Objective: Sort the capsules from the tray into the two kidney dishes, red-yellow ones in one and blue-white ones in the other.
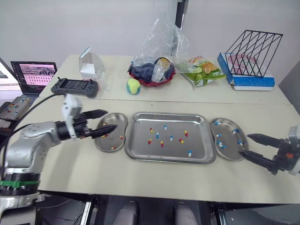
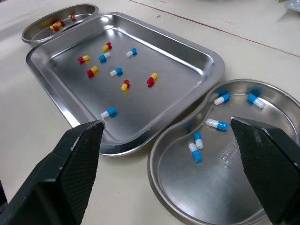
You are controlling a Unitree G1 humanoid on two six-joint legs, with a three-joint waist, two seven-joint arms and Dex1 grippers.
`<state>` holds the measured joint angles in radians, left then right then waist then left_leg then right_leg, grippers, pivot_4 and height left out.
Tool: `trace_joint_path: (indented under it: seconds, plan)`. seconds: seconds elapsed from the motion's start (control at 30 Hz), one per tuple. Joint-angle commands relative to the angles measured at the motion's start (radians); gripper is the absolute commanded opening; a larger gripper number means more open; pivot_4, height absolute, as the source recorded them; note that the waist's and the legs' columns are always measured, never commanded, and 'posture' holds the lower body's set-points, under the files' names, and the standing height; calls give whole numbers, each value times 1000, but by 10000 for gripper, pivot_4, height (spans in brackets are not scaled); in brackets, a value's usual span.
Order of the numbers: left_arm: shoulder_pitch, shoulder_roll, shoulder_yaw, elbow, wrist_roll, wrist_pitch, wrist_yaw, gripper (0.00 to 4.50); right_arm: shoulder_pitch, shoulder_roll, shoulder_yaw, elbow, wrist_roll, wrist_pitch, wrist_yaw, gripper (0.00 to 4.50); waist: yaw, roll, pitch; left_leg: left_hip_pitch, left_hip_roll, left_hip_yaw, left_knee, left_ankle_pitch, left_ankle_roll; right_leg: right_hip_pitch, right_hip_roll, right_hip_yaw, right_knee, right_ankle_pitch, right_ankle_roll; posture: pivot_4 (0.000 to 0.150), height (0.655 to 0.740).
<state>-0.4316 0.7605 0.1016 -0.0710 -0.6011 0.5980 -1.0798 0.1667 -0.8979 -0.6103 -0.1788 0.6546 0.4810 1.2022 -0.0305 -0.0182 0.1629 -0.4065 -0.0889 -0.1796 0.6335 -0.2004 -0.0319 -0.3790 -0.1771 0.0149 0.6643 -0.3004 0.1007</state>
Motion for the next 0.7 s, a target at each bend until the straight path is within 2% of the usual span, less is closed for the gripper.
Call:
trace_joint_path:
  seconds: [0.03, 0.23, 0.5, 0.53, 0.7]
  plan:
    - [-64, -23, -102, -100, 13, 62, 16, 45000, 51, 7, -64, -99, 42, 5, 0, 44755, 1, 0, 0, 0, 0, 0, 0, 0, 0, 0, 0, 0, 0, 0, 0, 1500, 7391]
    - [-141, -64, -271, -82, 138, 56, 37, 45000, 135, 26, -92, -197, 65, 10, -20, 44755, 5, -1, 1, 1, 0, 0, 2, -1, 1, 4, 0, -1, -1, 0, 0, 1500, 7391]
    - [-180, -135, -346, 3, 230, 14, 42, 45000, 166, 52, -100, -216, 51, -10, -56, 44755, 14, -1, 1, 2, -1, 0, 4, -2, 3, 7, 0, -1, -4, 0, 1, 1500, 7391]
    - [-181, -144, -350, 15, 240, 13, 48, 39501, 170, 54, -102, -217, 49, -13, -59, 45000, 15, -1, 1, 2, -1, 0, 5, -2, 4, 7, 0, -1, -4, 0, 1, 1500, 7391]
    - [-163, -184, -378, 35, 273, -1, 53, 23398, 179, 60, -103, -210, 44, -17, -69, 45000, 16, -1, 1, 2, -1, 0, 5, -2, 4, 8, 0, -1, -4, 0, 1, 1500, 7391]
